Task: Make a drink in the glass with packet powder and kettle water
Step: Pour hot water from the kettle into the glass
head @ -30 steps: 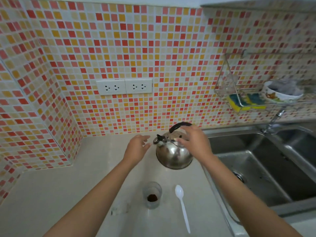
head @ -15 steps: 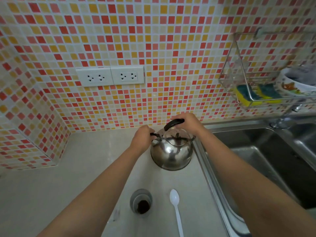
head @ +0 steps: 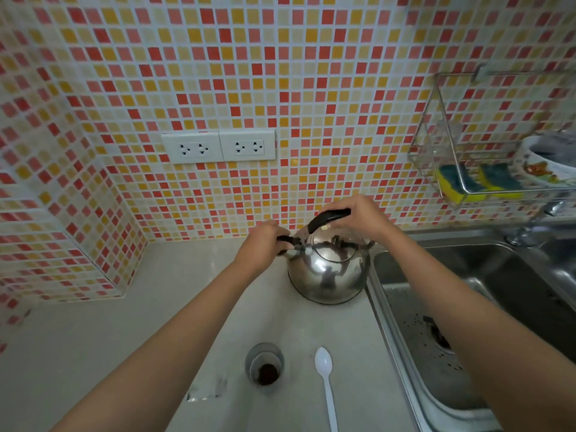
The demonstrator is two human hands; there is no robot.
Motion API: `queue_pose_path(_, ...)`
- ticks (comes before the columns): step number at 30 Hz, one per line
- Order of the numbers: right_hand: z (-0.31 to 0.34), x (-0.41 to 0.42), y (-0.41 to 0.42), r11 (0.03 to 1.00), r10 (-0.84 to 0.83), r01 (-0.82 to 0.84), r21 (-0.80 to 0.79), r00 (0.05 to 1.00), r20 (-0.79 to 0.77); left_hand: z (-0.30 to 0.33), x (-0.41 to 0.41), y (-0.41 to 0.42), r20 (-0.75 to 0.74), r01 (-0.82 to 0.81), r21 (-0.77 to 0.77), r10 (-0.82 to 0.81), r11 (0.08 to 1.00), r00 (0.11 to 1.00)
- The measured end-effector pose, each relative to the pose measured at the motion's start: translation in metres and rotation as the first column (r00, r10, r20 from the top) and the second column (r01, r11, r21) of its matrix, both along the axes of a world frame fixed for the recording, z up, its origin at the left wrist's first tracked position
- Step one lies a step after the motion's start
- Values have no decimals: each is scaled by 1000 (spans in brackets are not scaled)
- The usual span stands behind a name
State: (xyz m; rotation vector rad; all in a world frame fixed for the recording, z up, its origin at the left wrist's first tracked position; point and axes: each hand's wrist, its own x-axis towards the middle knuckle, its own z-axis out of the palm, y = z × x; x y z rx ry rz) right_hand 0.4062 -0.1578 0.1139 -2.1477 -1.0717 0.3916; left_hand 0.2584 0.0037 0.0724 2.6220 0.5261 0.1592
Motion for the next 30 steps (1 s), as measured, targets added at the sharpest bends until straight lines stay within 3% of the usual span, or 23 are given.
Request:
queue_pose_path(5,45,-27,-9,995,85,-75,-66,981,175,40,-20,-10,10,65,83,-66,994,998)
queue_pose_path(12,75,-71,-25,979,176,-134,-155,939,296,67,-56,-33,-73,143,189,-131,972,989)
queue_pose_path(19,80,-124,-37,933,316,-207,-293,861,398,56,-103,-52,-104,176,135,-163,975,981)
queue_pose_path(30,60,-170,-34,855,441,-236,-461,798,410,27,-137,-66,-207,128,59,-113,990,972)
